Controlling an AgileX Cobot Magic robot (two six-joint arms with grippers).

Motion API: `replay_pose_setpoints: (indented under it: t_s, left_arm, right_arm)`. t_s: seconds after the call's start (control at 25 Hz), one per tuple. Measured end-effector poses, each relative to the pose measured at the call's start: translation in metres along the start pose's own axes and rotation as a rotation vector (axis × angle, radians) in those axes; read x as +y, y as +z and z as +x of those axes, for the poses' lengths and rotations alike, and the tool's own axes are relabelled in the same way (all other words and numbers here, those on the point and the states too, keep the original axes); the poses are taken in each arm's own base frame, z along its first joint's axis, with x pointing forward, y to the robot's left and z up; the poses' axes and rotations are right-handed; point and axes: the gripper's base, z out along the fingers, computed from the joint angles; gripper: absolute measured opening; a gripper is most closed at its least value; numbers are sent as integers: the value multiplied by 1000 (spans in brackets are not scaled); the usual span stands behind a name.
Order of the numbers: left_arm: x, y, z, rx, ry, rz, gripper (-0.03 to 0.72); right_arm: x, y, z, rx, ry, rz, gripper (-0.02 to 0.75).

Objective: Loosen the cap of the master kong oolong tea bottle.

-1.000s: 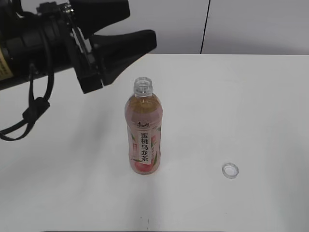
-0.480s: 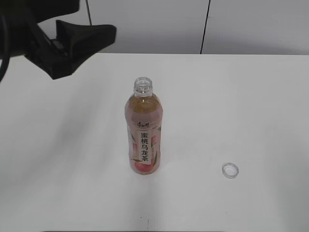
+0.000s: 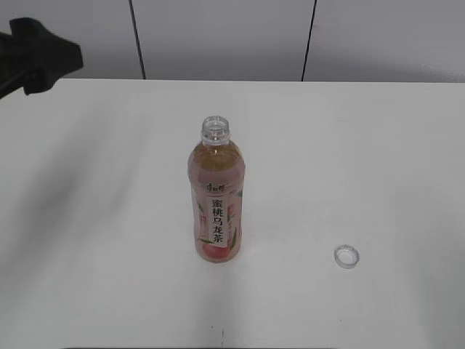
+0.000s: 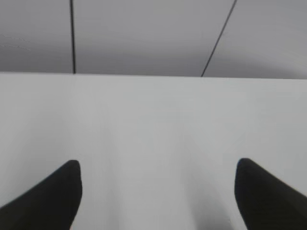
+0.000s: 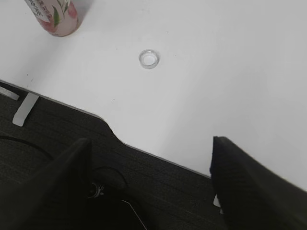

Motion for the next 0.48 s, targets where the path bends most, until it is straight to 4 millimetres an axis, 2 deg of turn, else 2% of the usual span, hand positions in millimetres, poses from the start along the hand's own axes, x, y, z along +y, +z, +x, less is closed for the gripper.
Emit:
replay_pose_setpoints:
  t_s: [0.2, 0.36, 0.48]
  left_arm:
    - [10, -3, 18, 195, -86, -126, 589]
    - [-2, -9, 36, 397, -45, -51, 589]
    - [-14, -25, 37, 495, 1, 45, 588]
  right_arm:
    - [0, 0, 0, 0, 0, 0, 579]
    - [0, 0, 0, 0, 0, 0, 579]
    - [0, 0, 0, 0, 0, 0, 579]
